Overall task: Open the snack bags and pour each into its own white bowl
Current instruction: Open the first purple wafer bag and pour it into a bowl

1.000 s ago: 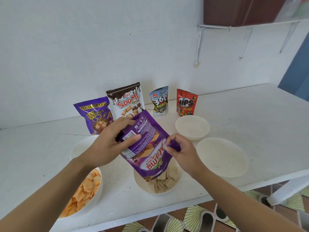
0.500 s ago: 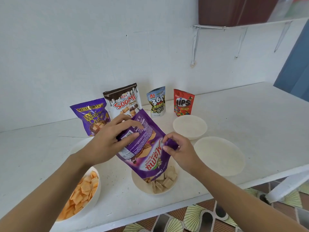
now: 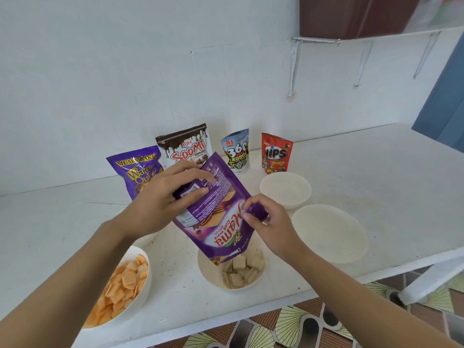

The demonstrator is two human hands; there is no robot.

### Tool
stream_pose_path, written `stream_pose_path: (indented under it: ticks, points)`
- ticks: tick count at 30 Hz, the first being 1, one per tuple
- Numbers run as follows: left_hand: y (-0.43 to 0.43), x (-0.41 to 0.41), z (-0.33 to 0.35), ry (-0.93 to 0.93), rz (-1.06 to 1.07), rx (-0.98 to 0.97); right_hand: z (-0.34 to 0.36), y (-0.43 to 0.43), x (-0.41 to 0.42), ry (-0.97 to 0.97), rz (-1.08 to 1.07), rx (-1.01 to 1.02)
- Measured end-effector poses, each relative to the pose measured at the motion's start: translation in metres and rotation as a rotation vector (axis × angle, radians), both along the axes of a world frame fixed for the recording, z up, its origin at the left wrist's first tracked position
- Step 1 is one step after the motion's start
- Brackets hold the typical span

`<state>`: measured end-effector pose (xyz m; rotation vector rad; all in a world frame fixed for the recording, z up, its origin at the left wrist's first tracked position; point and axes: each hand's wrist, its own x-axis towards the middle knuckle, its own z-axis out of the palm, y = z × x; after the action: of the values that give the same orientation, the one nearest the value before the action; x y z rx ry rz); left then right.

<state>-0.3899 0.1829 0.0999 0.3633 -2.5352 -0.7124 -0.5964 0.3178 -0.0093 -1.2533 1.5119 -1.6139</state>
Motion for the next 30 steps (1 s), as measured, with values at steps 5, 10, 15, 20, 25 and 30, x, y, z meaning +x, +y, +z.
stream_pose_path:
  ticks: [5,10,15,20,25,30]
  points:
    - [0.002,-0.006,-0.003,-0.070,-0.056,-0.045,-0.011,0.004,0.000,0.042,-0.005,0.006]
    - [0.006,-0.017,-0.004,-0.102,-0.088,-0.095,-0.023,0.004,0.001,-0.002,-0.006,0.041]
    - [0.003,-0.031,0.010,-0.167,-0.133,-0.202,-0.025,0.004,0.001,-0.050,-0.028,0.054]
    - [0.005,-0.042,0.015,-0.116,-0.137,-0.301,-0.022,0.005,0.004,-0.137,-0.028,0.020]
    - [-0.004,-0.030,0.018,-0.015,-0.087,-0.145,-0.013,0.008,-0.007,-0.234,-0.020,0.019]
    - [-0.005,-0.021,0.013,-0.059,-0.086,-0.022,-0.022,0.008,-0.012,-0.223,0.000,0.077]
